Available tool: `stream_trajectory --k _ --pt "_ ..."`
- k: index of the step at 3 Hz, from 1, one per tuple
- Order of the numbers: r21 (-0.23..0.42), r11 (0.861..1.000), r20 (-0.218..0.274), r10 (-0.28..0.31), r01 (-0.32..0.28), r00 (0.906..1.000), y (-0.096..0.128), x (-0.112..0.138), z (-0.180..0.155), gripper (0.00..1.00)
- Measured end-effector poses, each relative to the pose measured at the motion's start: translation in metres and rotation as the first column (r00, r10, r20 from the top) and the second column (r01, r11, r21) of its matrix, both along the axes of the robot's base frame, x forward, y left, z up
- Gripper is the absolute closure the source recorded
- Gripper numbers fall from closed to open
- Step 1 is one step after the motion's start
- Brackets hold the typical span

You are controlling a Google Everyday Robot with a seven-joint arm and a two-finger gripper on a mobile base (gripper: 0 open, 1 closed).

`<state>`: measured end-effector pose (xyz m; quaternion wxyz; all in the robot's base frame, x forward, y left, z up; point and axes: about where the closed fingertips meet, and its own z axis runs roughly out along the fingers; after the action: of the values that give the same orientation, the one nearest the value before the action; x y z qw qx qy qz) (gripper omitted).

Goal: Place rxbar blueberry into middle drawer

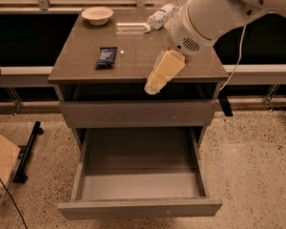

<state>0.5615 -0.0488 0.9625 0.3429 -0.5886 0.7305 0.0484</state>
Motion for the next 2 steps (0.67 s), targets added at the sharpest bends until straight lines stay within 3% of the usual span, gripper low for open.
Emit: stream_trajectory --k 2 --pt "0.099 0.995 0.000 0.008 -0.008 1.0000 0.051 0.056 -0.020 0.00"
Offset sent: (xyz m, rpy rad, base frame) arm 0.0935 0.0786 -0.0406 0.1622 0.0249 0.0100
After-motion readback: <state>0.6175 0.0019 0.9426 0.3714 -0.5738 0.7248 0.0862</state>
